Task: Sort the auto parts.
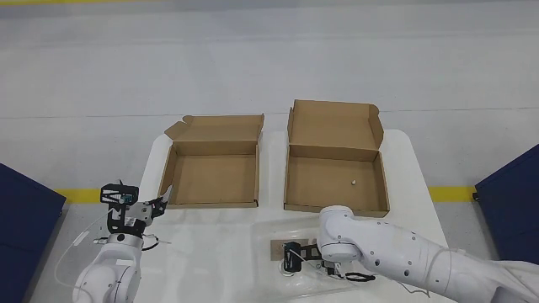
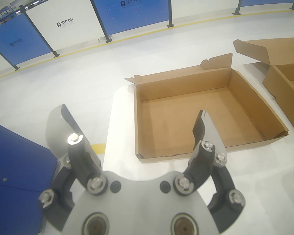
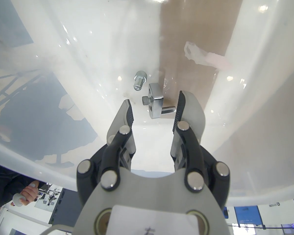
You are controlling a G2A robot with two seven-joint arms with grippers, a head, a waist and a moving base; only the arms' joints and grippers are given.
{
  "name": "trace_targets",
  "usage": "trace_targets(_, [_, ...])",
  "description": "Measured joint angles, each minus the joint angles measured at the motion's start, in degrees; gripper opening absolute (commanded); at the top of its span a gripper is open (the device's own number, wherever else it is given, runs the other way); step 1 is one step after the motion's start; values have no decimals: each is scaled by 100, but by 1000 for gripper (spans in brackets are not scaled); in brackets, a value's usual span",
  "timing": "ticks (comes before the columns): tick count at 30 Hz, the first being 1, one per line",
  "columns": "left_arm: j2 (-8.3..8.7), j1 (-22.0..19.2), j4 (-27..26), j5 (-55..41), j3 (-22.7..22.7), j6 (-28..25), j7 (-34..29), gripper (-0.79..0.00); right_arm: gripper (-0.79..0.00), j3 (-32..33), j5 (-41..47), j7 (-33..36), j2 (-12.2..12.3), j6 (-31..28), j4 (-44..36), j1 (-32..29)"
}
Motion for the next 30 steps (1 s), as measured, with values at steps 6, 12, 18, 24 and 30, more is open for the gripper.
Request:
trace_targets(6, [0,0,0,0,0,0,0,0,-397,-51,-43,-60,-65,-61,110,16])
trace_targets(12, [0,0,0,0,0,0,0,0,-397,-71,-119,-58,-125,-57,167,29])
trace_targets(18, [0,0,0,0,0,0,0,0,-403,-74,-173,-64,-171,-64,217,11])
trace_targets(24, [0,0,0,0,0,0,0,0,-406,-105,-203,-91,-216,-91,289,7])
trace_targets(30, [0,0,0,0,0,0,0,0,-650,-115,-200,-62,-262,-62,364,17])
